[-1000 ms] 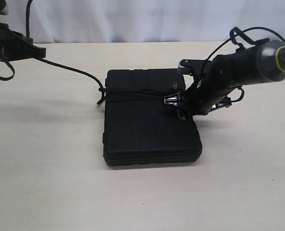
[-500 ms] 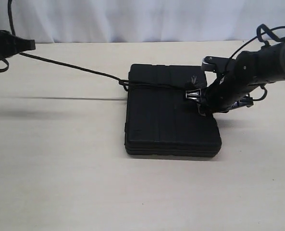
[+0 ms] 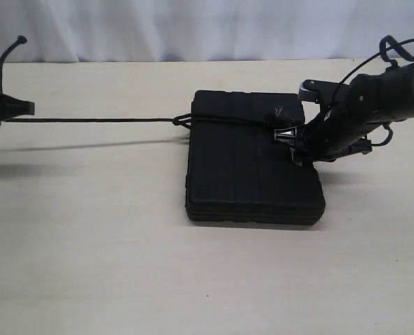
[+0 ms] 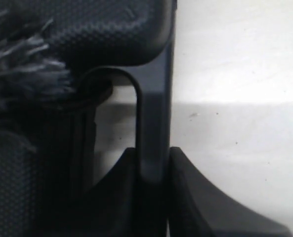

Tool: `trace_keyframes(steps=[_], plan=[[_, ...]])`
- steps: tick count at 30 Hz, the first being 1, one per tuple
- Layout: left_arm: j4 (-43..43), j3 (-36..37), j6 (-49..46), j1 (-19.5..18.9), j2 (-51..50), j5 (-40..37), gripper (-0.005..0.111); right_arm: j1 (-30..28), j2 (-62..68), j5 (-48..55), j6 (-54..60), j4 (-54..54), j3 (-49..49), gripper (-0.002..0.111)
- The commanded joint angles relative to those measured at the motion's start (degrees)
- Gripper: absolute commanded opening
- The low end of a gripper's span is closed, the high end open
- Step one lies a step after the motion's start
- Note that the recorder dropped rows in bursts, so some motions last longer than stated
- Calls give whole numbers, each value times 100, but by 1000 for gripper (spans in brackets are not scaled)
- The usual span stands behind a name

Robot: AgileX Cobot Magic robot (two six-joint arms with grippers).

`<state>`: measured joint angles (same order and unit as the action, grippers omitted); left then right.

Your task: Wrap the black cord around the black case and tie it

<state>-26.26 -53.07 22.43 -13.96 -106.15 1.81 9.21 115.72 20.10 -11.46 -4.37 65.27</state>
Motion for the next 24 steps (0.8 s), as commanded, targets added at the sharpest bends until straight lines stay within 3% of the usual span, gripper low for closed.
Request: trace_keyframes(steps=[1,6,12,24], plan=[[-50,-31,-141,-382,-186,-131,0,-117,-19,-33,-75,9,-38,4],[-3,-31,-121,-869,-200,-231,0,-105,-19,-133,-75,9,-38,4],[-25,236,-166,-897,-234,568,0,-105,-19,-150,-75,9,-38,4],[150,259,-134,-1162,-367,454,0,-105,-19,-24,-75,-138,-38,4]])
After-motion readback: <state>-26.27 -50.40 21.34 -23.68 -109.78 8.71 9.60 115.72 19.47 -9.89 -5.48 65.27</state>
